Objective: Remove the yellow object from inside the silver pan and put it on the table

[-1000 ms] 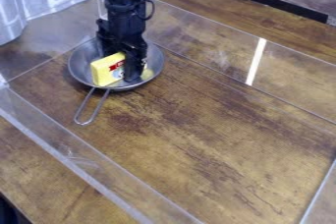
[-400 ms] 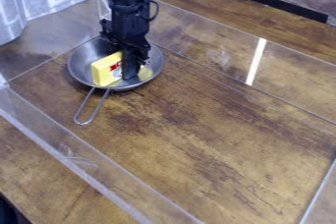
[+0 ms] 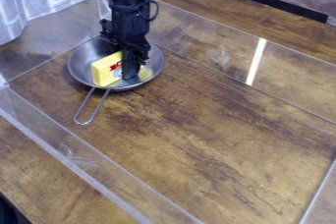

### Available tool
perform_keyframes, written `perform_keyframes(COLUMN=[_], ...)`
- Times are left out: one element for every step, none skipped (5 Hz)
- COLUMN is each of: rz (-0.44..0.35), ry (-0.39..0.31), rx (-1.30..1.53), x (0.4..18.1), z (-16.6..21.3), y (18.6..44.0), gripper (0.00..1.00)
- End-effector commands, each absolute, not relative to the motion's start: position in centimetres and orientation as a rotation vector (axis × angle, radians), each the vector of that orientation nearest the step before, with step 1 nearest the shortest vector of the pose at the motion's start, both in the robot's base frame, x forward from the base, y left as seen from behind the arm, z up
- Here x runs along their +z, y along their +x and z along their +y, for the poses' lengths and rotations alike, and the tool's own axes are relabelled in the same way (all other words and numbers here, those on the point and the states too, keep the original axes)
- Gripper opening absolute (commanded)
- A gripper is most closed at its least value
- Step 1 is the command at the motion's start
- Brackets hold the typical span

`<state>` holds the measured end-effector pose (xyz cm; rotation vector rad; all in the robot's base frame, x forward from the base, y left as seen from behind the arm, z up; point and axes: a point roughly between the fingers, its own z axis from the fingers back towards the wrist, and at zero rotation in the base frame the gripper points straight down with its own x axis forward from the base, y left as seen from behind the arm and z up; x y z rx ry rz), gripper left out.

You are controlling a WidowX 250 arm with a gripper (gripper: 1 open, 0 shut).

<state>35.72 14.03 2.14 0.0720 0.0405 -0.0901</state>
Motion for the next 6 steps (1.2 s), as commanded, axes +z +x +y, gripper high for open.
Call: perform_keyframes(rz=[0.026,0.028,0.034,0.043,0.049,0.053], ry=[0.094,0.096,0.1,0.105,0.109,0.112], rx=[-0.086,-0.085,-0.073,-0.063,-0.054,-0.045], x=[4.0,4.6,5.5,6.3,7.0,7.6], z=[14.8,14.8,15.1,15.3,15.6,15.9], y=[35.5,35.3,35.3,35.2,35.3,35.2], gripper=[0.0,0.0,0.0,0.0,0.0,1.0])
